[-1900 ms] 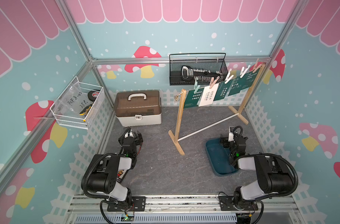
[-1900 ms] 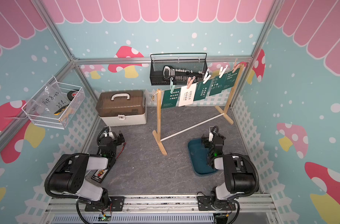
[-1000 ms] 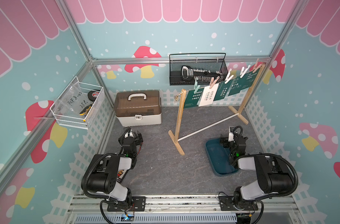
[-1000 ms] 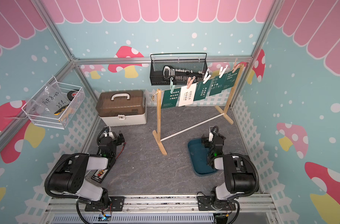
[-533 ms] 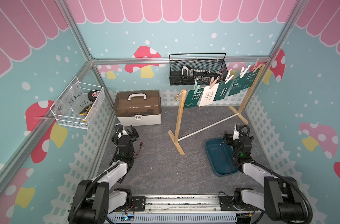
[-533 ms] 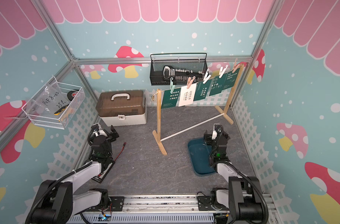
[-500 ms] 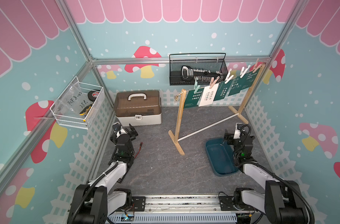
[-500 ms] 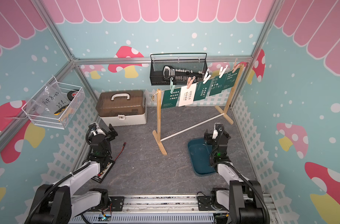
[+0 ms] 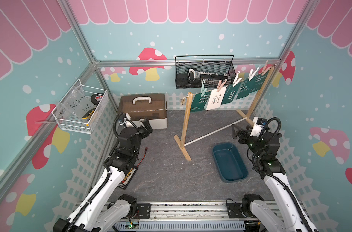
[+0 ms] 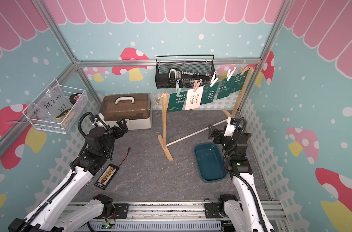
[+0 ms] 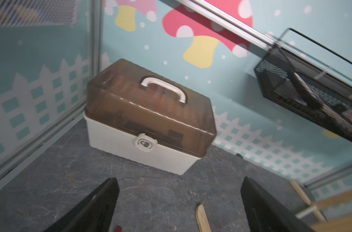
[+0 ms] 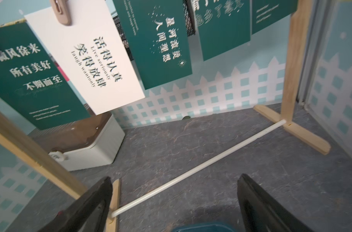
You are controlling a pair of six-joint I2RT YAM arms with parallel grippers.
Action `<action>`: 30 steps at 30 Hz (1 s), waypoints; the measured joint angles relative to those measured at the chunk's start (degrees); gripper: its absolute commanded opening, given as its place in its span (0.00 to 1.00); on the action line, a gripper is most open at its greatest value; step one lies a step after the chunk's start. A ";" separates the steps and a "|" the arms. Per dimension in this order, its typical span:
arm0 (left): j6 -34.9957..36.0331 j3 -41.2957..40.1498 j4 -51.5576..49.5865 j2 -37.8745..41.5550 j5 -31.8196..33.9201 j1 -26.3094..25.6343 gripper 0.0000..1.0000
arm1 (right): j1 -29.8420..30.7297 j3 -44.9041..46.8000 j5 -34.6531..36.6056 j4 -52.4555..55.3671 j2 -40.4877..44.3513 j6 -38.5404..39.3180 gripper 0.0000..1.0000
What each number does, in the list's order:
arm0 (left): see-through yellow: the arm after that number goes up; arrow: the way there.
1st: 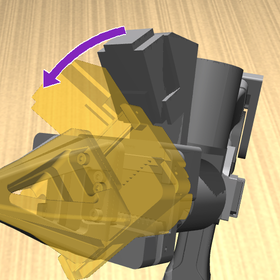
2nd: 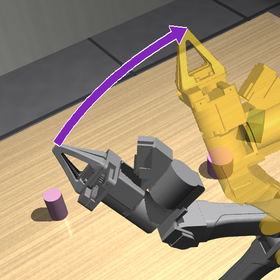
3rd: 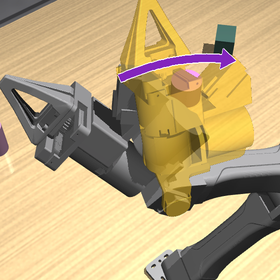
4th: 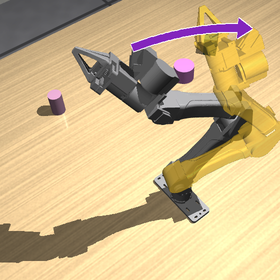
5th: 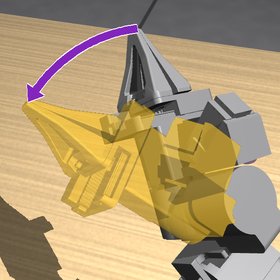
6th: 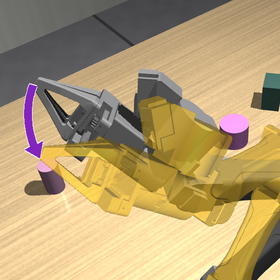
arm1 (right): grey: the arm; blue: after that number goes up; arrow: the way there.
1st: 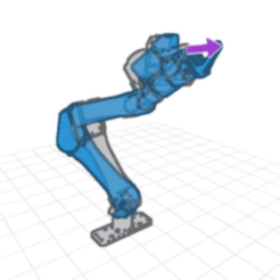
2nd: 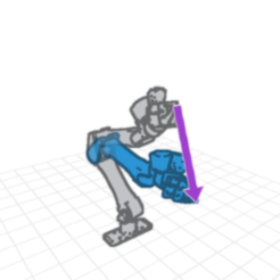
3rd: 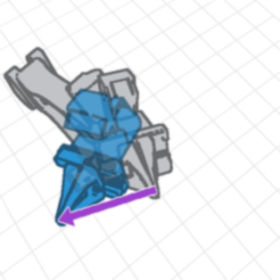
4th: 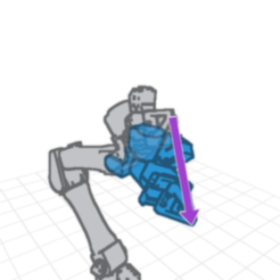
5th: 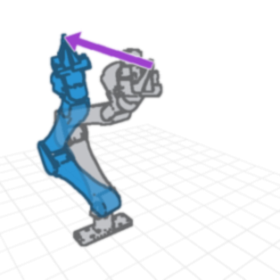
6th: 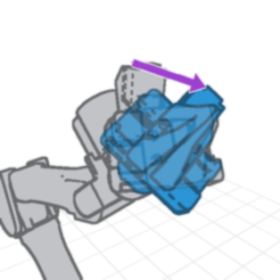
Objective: Remove the postcards from the strings
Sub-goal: Adjust the clothesline at the center of the board.
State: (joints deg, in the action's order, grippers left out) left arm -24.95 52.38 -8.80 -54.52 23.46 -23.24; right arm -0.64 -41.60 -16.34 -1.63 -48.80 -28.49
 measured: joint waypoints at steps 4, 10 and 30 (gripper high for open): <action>4.46 2.16 -2.38 0.04 3.06 -14.80 0.99 | 0.00 -0.15 -5.14 5.79 -0.20 -1.84 0.92; 7.63 3.54 -0.52 -9.75 2.34 -21.46 0.98 | 0.00 -0.09 -7.45 9.79 -0.15 -2.01 0.92; 10.54 14.05 14.88 -33.77 5.60 -23.34 0.68 | 0.00 0.31 -8.37 10.71 -0.24 -2.03 0.92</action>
State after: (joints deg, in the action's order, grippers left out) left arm -14.41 66.43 6.09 -88.29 29.06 -46.59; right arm -0.64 -41.30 -24.71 9.08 -49.04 -30.52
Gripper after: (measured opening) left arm 0.724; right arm 0.919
